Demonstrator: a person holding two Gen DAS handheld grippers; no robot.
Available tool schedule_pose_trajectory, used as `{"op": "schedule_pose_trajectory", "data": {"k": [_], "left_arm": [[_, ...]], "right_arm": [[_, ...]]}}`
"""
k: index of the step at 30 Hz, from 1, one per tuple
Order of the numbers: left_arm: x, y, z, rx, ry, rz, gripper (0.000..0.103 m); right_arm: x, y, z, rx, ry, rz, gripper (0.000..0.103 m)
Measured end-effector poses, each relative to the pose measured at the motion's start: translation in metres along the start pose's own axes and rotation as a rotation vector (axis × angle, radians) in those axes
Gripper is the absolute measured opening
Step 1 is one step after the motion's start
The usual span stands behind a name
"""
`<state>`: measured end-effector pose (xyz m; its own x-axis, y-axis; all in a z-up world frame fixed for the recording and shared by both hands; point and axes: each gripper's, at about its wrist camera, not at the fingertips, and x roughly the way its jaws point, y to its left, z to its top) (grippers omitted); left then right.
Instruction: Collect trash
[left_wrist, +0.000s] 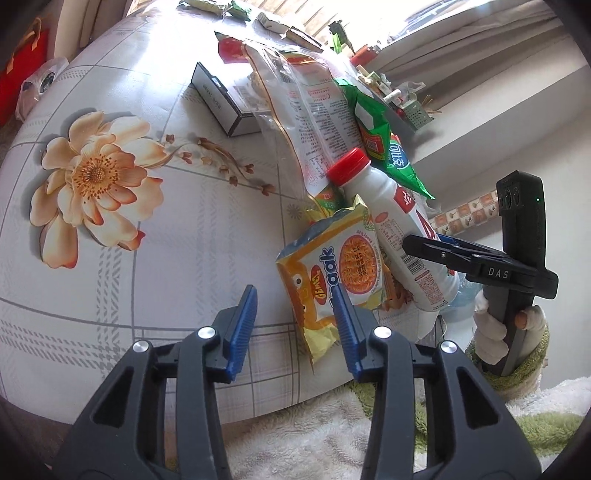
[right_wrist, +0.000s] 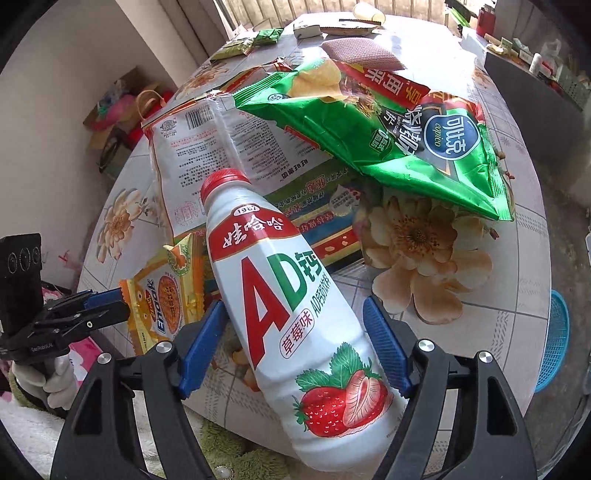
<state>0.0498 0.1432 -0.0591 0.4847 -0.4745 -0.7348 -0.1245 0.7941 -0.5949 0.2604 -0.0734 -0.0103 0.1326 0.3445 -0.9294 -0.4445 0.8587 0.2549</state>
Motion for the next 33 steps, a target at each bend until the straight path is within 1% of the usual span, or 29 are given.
{"op": "schedule_pose_trajectory", "data": {"k": [2, 5, 8, 11, 13, 15, 17, 23, 33], "left_arm": [[0.006, -0.003, 0.0, -0.002, 0.01, 0.002, 0.039], [0.011, -0.009, 0.003, 0.008, 0.003, 0.017, 0.038], [0.016, -0.014, 0.007, 0.013, -0.002, 0.045, 0.032], [0.021, -0.017, 0.008, 0.007, 0.004, 0.056, 0.021], [0.022, -0.017, 0.009, 0.004, 0.004, 0.066, 0.018], [0.025, -0.016, 0.011, -0.004, 0.002, 0.07, 0.012], [0.025, -0.014, 0.01, -0.01, 0.0, 0.069, 0.009], [0.019, -0.01, 0.008, -0.02, -0.014, 0.055, 0.003], [-0.005, -0.014, 0.009, 0.005, -0.06, 0.044, 0.002]], "right_arm": [[0.002, 0.0, 0.0, 0.009, 0.003, 0.009, 0.074], [0.003, 0.001, 0.0, 0.026, 0.001, 0.02, 0.074], [0.005, 0.002, -0.001, 0.042, 0.001, 0.033, 0.074], [0.008, 0.003, -0.003, 0.049, 0.005, 0.047, 0.074], [0.01, 0.004, -0.004, 0.048, 0.006, 0.051, 0.074], [0.011, 0.005, -0.004, 0.05, 0.009, 0.052, 0.074], [0.013, 0.005, -0.004, 0.05, 0.012, 0.053, 0.074], [0.015, 0.006, -0.003, 0.049, 0.014, 0.066, 0.072], [0.009, 0.0, -0.005, 0.067, 0.005, 0.093, 0.07]]}}
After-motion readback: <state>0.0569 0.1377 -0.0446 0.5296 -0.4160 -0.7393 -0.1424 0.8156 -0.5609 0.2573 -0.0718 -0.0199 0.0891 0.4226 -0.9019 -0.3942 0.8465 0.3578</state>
